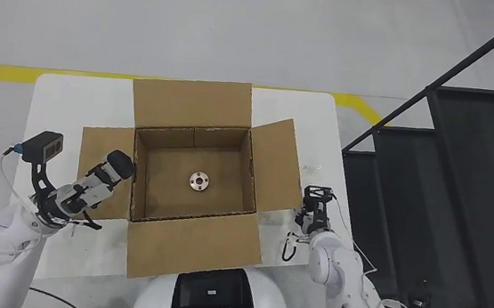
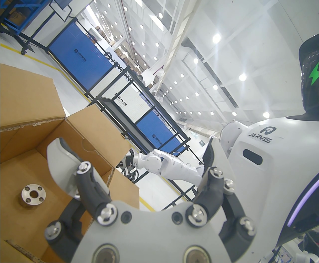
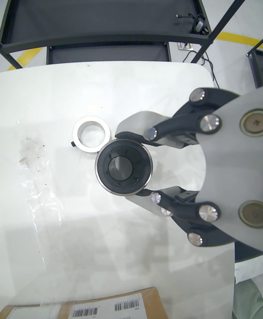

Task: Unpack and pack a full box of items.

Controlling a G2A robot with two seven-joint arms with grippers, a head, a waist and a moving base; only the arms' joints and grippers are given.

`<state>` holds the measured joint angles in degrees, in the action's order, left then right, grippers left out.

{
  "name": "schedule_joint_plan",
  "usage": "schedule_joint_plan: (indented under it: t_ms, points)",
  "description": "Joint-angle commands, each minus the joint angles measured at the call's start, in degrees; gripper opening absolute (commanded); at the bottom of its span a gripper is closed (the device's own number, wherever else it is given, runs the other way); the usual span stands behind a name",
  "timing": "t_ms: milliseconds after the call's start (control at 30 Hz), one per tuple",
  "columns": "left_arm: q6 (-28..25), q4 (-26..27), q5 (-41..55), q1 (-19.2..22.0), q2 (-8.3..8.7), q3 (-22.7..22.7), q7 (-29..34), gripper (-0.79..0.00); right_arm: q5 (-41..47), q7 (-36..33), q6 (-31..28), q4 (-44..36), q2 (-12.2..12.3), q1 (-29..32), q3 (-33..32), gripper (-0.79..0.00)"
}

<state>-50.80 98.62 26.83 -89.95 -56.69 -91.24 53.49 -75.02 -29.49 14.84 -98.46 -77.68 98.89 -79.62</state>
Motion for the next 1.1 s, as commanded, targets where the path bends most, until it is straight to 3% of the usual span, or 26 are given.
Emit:
schedule_joint_plan:
  t_ms: [0, 300, 600, 633, 667, 700, 1067]
  points:
    - [0.00, 0.00, 0.00, 0.00, 0.00, 0.00, 0.00, 0.000, -0.44, 0.01, -0.26, -1.08, 0.07, 0.91, 0.04, -0.785]
    - [0.00, 0.00, 0.00, 0.00, 0.00, 0.00, 0.00, 0.000, -0.49, 2.81, -2.81, -5.88, 0.46, 6.68, -0.89, -0.785]
    - [0.00, 0.00, 0.00, 0.00, 0.00, 0.00, 0.00, 0.000, 0.76, 1.31, -4.80, -1.13, 0.31, 2.82, 0.99, -0.785]
    - [0.00, 0.00, 0.00, 0.00, 0.00, 0.00, 0.00, 0.000, 0.96, 1.19, -4.75, -0.94, 0.29, 2.54, 1.05, -0.674]
    - [0.00, 0.00, 0.00, 0.00, 0.00, 0.00, 0.00, 0.000, 1.15, 1.17, -4.70, -0.80, 0.28, 2.40, 1.09, -0.065]
    - [0.00, 0.00, 0.00, 0.00, 0.00, 0.00, 0.00, 0.000, 1.42, 1.09, -4.75, -0.72, 0.28, 2.32, 1.12, 0.000]
    - [0.00, 0.00, 0.00, 0.00, 0.00, 0.00, 0.00, 0.000, 1.48, 2.54, -4.10, -2.13, 0.38, 2.54, 0.84, 0.000]
